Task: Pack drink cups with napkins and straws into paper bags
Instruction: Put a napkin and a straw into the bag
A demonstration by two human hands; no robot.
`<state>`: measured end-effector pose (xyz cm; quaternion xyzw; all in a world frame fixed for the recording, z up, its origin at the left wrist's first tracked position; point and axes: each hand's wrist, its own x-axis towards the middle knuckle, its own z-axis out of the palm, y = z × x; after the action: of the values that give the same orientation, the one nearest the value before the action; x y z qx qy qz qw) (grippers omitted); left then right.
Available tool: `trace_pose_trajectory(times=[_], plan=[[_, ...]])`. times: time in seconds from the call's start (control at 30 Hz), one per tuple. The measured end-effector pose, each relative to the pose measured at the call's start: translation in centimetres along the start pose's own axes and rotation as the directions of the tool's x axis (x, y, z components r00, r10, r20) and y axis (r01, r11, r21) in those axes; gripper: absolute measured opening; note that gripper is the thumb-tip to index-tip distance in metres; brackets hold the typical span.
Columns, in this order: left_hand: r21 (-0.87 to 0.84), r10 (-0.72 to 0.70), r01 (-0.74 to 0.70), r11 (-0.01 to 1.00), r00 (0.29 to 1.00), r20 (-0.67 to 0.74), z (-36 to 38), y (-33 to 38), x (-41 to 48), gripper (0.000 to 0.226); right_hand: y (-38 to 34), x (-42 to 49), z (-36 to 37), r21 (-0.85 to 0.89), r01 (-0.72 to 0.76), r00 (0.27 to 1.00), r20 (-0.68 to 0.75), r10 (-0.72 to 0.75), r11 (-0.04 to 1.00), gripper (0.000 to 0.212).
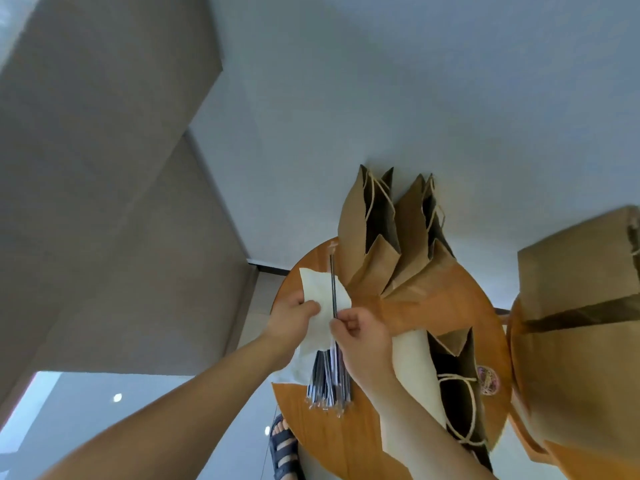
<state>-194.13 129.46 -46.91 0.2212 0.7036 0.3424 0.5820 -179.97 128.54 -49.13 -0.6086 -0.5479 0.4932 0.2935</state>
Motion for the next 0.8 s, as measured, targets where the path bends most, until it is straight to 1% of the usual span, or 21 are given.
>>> trace_pose_trajectory(times=[0.1, 0.2, 0.3, 0.33, 0.47, 0.53, 0.6, 0.67, 0.73, 0.8], plan=[[-0.055, 0.044, -0.042, 0.998, 0.998, 0.04, 0.7, 1.7, -2.1, 0.022, -2.4, -0.4, -1.7, -0.04, 0.03, 0.999, -0.012, -0.031, 0.999, 0.018], [-0.086, 0.132, -0.124, 0.989, 0.987, 0.091, 1.4, 3.5, -4.1, 0.022, -4.3, -1.1, -3.7, -0.101, 0.095, 0.995, -0.017, -0.097, 0.99, 0.017], [-0.052, 0.218, -0.213, 0.976, 0.966, 0.136, 2.2, 5.2, -5.7, 0.052, -6.1, -1.5, -5.6, -0.124, 0.13, 0.991, -0.027, -0.134, 0.984, 0.014], [-0.045, 0.238, -0.234, 0.971, 0.961, 0.138, 2.5, 5.6, -6.1, 0.055, -6.6, -1.7, -6.2, -0.128, 0.139, 0.989, -0.029, -0.143, 0.982, 0.014], [0.027, 0.313, -0.317, 0.948, 0.945, 0.092, 4.3, 7.7, -7.3, 0.039, -8.3, -2.3, -8.9, -0.161, 0.139, 0.986, -0.065, -0.151, 0.977, 0.007], [0.004, 0.343, -0.345, 0.939, 0.935, 0.095, 5.3, 8.9, -8.2, 0.037, -8.9, -2.6, -10.7, -0.168, 0.146, 0.977, -0.13, -0.169, 0.975, 0.014], [-0.076, 0.355, -0.347, 0.935, 0.923, 0.147, 6.2, 10.3, -9.3, 0.035, -9.5, -2.7, -12.7, -0.077, 0.167, 0.963, -0.203, -0.18, 0.983, 0.029], [-0.129, 0.365, -0.344, 0.93, 0.902, 0.232, 7.1, 11.7, -10.8, 0.033, -10.1, -2.8, -14.6, 0.045, 0.181, 0.964, -0.208, -0.168, 0.982, 0.042], [-0.158, 0.38, -0.347, 0.924, 0.876, 0.297, 8.1, 12.7, -12.1, 0.032, -10.5, -2.9, -16.2, 0.132, 0.207, 0.969, -0.167, -0.184, 0.969, 0.042], [-0.194, 0.398, -0.352, 0.916, 0.857, 0.327, 9.1, 13.3, -13.2, 0.031, -10.8, -3.2, -17.4, 0.166, 0.239, 0.968, -0.123, -0.22, 0.957, 0.035]])
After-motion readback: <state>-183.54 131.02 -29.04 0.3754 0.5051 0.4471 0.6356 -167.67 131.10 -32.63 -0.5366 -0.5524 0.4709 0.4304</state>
